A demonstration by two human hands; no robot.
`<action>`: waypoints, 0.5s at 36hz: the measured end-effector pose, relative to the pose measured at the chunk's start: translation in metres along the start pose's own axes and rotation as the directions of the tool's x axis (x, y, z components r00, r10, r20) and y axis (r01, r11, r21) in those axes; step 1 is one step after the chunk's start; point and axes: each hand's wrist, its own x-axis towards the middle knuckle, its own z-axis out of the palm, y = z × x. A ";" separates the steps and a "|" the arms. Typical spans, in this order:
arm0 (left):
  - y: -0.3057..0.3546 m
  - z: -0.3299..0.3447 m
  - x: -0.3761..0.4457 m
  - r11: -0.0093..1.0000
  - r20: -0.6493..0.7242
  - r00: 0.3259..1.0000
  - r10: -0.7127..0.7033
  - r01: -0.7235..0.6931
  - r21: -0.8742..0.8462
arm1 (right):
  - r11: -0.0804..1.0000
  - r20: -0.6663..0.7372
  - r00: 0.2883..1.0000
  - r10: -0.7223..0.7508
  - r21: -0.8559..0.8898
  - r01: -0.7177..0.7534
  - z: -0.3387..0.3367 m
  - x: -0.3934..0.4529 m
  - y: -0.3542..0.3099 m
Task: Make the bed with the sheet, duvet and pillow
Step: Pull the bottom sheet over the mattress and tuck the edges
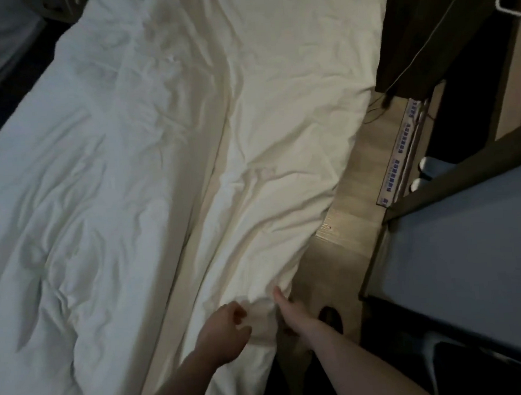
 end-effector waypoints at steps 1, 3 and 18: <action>-0.007 0.003 -0.003 1.000 -0.010 1.000 0.010 -0.010 -0.011 | 0.998 -0.001 1.000 -0.004 0.056 0.004 0.009 0.000 0.007; -0.020 0.009 -0.008 0.998 -0.034 0.999 0.031 -0.032 -0.055 | 0.988 -0.058 0.997 -0.046 0.146 0.054 0.024 0.000 0.022; -0.122 0.045 -0.088 0.948 -0.293 0.909 0.296 -0.317 -0.026 | 0.904 -0.661 0.680 -0.318 0.004 0.427 0.049 -0.067 0.109</action>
